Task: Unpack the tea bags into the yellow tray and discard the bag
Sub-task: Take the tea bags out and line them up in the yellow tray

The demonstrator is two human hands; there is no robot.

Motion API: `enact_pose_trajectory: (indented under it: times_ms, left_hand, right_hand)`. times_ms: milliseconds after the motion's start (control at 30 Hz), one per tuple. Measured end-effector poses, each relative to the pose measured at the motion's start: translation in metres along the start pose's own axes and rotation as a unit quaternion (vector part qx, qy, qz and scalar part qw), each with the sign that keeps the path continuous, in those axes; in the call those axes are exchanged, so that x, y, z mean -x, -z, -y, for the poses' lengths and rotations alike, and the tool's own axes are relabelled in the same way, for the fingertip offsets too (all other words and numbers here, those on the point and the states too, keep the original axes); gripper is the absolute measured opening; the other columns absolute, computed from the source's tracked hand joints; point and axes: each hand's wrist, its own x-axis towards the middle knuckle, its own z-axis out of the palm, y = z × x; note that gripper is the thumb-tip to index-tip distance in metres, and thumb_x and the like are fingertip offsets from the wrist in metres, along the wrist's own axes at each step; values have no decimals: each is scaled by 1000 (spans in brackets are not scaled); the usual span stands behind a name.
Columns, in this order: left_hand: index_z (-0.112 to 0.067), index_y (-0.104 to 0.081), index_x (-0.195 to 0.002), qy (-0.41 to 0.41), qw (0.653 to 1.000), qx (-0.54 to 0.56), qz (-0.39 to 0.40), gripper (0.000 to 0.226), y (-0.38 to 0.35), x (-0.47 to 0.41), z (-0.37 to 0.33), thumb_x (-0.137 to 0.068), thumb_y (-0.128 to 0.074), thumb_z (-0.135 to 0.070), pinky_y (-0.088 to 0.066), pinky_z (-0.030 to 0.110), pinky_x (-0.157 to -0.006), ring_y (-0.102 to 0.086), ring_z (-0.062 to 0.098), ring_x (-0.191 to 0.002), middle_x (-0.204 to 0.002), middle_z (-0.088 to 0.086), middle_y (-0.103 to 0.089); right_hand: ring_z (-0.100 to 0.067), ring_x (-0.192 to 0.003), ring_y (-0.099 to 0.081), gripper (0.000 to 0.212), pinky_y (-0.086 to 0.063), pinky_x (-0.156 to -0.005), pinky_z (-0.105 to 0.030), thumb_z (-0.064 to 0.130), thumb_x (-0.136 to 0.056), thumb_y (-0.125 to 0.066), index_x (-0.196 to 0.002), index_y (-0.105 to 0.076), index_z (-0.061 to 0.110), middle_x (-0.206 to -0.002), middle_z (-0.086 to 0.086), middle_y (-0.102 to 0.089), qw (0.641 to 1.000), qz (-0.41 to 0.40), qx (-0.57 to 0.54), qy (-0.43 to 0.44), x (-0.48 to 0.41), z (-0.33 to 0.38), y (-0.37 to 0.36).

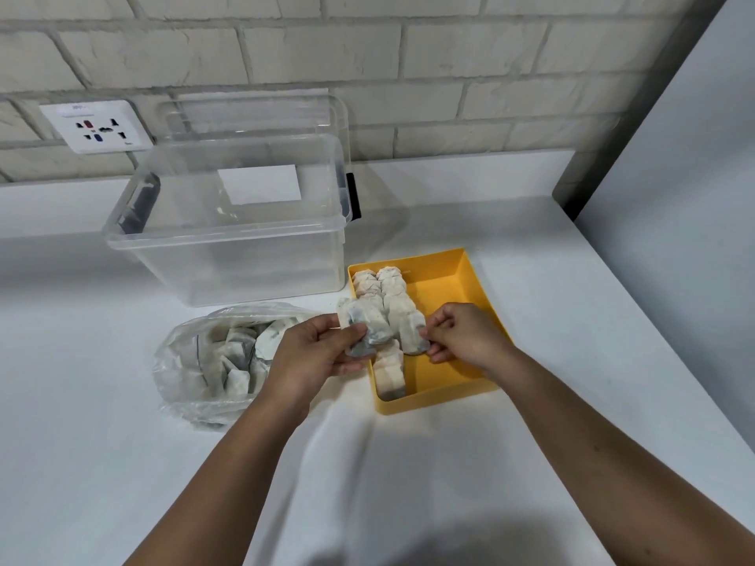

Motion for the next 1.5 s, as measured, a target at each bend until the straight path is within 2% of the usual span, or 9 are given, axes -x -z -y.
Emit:
enact_pose_trajectory:
  times_ms: [267, 467, 633, 800, 900, 1000, 1167, 1300, 1500]
  left_hand:
    - [-5, -72, -104, -8, 1000, -17, -6, 17, 2, -3, 2, -88, -72, -10, -62, 25, -70, -75, 17, -74, -90, 12, -77]
    - [-7, -72, -102, -11, 1000, -22, -16, 15, 1, -5, 2, -88, -72, -12, -62, 24, -67, -75, 16, -73, -86, 9, -78]
    - [-6, -72, -103, -15, 999, -38, -15, 17, 1, -8, -1, -88, -72, -13, -62, 26, -69, -75, 17, -75, -91, 15, -77]
    - [-9, -72, -102, -28, 998, -57, -14, 14, 0, -6, -4, -88, -72, -14, -61, 26, -69, -74, 19, -78, -91, 16, -76]
    - [-13, -72, -102, -53, 994, -95, 11, 13, -4, -2, -5, -89, -71, -13, -60, 31, -71, -74, 17, -79, -85, 7, -78]
    - [-15, -73, -104, -67, 990, -120, 41, 15, -11, 1, -4, -89, -72, -14, -62, 36, -75, -76, 22, -83, -92, 8, -78]
    - [-14, -73, -103, -75, 989, -123, 47, 15, -15, 5, -3, -88, -72, -11, -60, 28, -65, -75, 19, -79, -96, 9, -77]
    - [-12, -72, -104, -63, 989, -119, 52, 17, -13, 7, -2, -87, -73, -12, -59, 26, -64, -74, 15, -78, -95, 9, -77]
    - [-9, -72, -106, -54, 992, -103, 54, 18, -14, 8, -1, -88, -72, -9, -59, 23, -62, -73, 13, -77, -94, 9, -77]
  right_hand:
    - [-17, -57, -63, 18, -56, -57, -25, 18, -85, -73, -93, -64, 4, -76, -11, -71, 997, 8, 73, 4, -1, 4, -4]
    - [-20, -61, -65, 20, -58, -70, -37, 21, -82, -77, -90, -66, 7, -75, -7, -72, 994, 3, 107, 22, 0, 3, -4]
    - [-26, -74, -70, 37, -60, -73, -39, 27, -71, -85, -97, -62, 16, -83, -3, -71, 995, -17, 93, 21, 3, -3, -6]
    - [-2, -82, -60, 28, -44, -68, -13, 33, -80, -77, -101, -64, 19, -93, 7, -67, 984, -137, 63, 90, 15, -3, -8]
    - [8, -77, -60, 19, -44, -66, -6, 35, -86, -70, -97, -71, 19, -88, 13, -70, 980, -138, -19, 144, 36, 10, -15]
    - [6, -75, -62, 19, -49, -67, -9, 36, -84, -72, -93, -73, 19, -82, 14, -70, 981, -101, -54, 157, 51, 20, -21]
    - [-4, -69, -66, 14, -56, -67, -20, 29, -81, -77, -89, -73, 18, -82, 9, -72, 978, -124, -44, 160, 53, 19, -22]
    - [-2, -57, -63, 8, -52, -63, -18, 24, -79, -79, -83, -74, 21, -72, 11, -71, 978, -119, -66, 159, 54, 15, -19]
    - [-7, -56, -63, 8, -53, -62, -18, 23, -78, -80, -79, -72, 23, -68, 9, -70, 975, -123, -91, 160, 53, 14, -15]
